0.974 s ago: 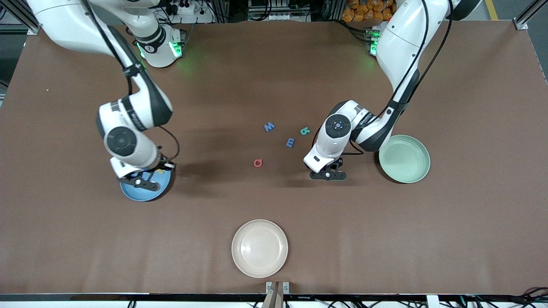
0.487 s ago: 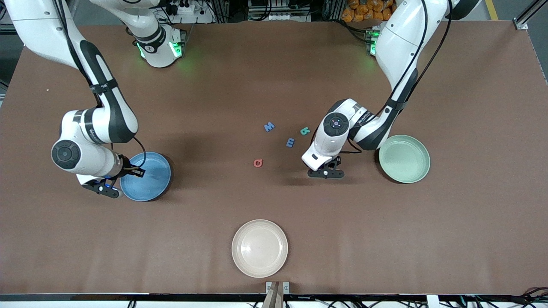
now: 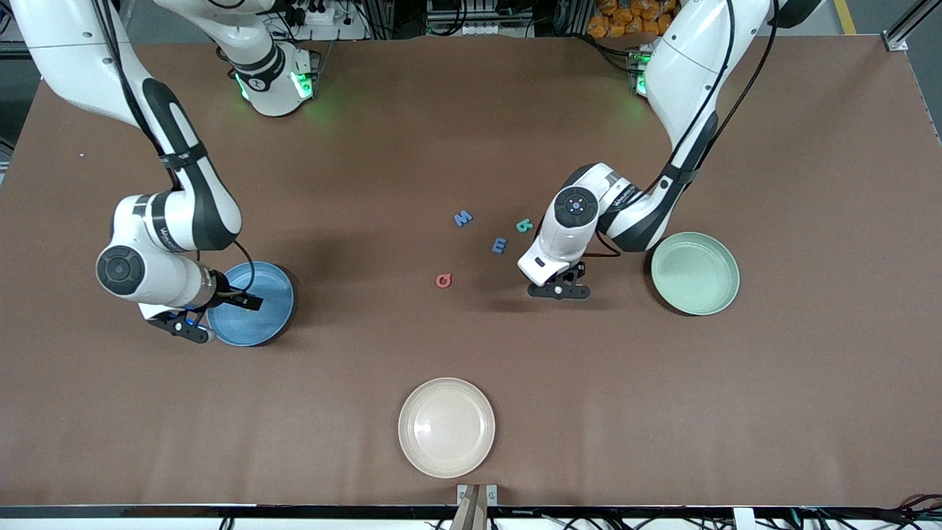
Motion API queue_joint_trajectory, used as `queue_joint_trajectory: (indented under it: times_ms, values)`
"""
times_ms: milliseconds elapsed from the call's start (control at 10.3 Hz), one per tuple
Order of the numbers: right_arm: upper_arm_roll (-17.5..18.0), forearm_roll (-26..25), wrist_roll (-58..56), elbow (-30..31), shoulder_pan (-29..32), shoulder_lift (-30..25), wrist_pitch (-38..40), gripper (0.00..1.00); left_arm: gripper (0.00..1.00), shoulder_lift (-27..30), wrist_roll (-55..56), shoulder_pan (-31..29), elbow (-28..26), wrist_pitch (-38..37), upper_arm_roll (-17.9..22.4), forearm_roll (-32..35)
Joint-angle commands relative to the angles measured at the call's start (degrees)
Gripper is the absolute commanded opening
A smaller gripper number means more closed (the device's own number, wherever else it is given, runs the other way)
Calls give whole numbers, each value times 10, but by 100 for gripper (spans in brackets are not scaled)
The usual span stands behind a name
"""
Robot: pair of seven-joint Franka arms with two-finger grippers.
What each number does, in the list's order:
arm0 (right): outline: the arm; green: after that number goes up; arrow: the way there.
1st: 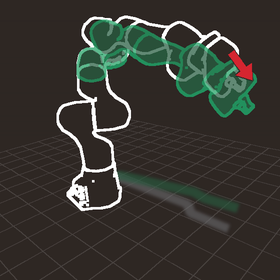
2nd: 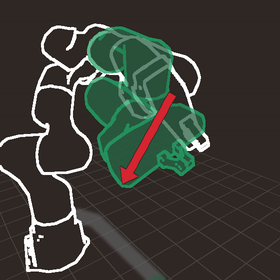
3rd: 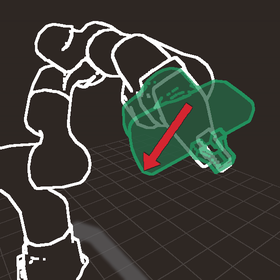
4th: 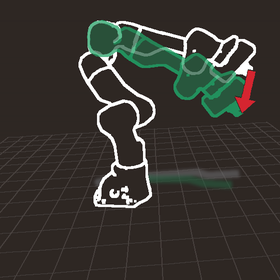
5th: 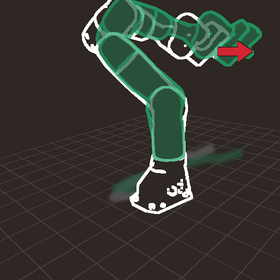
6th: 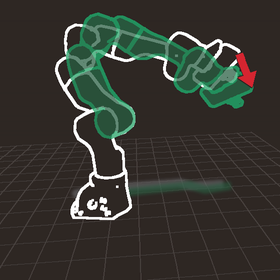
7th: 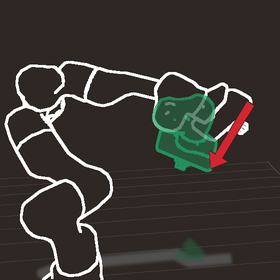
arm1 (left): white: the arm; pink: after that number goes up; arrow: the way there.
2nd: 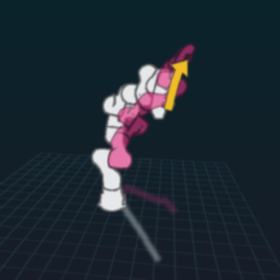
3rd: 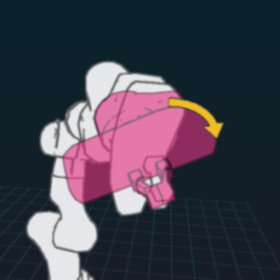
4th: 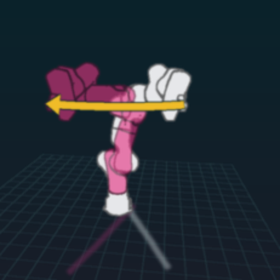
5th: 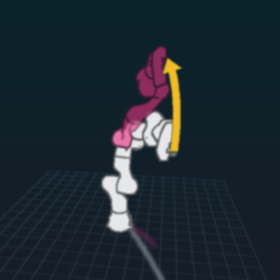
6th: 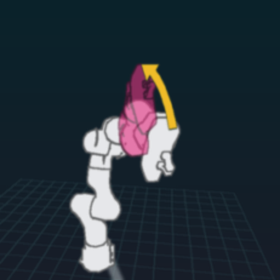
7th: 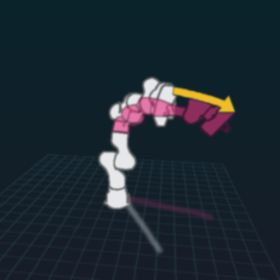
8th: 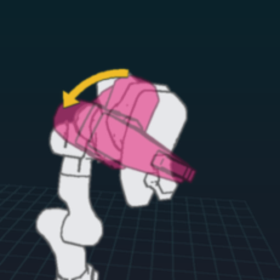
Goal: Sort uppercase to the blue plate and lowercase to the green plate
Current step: 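Release the yellow H onto the blue plate with the right gripper, then grasp the pink Q with the right gripper while the left gripper lifts the m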
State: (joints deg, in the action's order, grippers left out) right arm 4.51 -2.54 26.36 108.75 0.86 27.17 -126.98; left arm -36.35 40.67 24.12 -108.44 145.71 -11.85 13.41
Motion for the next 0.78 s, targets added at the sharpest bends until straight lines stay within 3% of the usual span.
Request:
queue_joint_trajectory:
  times_ms: [0,195,682]
  values:
    - [-6,33,74,-18,-64,-11,3,98,30,11,-14,0,-27,-2,-1,-8]
    - [-6,35,114,-27,-117,-16,2,96,23,11,-19,-1,-25,-2,0,-8]
    - [-1,36,234,-71,-258,6,-33,94,30,9,-43,-3,-13,-1,3,-8]
